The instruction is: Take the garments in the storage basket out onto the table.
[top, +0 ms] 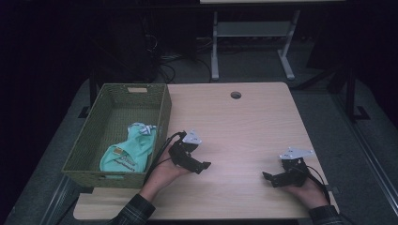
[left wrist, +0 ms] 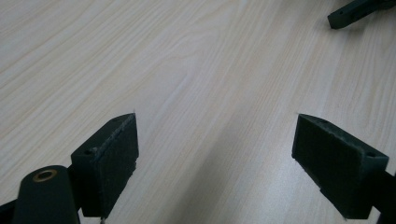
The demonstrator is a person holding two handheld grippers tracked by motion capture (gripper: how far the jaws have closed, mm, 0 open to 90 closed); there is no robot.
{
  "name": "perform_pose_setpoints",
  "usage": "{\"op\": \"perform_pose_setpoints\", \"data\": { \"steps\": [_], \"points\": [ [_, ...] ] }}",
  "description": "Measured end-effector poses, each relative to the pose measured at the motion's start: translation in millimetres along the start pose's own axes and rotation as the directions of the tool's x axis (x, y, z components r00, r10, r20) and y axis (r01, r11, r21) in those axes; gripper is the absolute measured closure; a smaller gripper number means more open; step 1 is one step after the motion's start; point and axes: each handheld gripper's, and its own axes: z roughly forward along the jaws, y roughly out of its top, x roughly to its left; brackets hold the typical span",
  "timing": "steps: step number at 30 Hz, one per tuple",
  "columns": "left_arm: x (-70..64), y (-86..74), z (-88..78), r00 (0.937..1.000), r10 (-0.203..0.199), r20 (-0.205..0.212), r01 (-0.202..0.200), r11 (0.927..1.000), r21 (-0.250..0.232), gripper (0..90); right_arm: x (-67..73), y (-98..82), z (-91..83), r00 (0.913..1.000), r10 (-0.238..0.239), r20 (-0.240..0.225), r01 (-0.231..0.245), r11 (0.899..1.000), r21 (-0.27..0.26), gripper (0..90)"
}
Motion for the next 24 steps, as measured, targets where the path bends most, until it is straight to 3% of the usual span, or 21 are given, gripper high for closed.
{"op": "perform_pose_setpoints", "data": {
  "steps": [24],
  "points": [
    [3.1,17.0,-17.8,0.9998,0.018,-0.003,-0.018,0.9998,-0.005,13.9,0.1,0.0,0.0,1.0,0.001,0.0,-0.001,1.0,-0.001,0.0]
  ]
}}
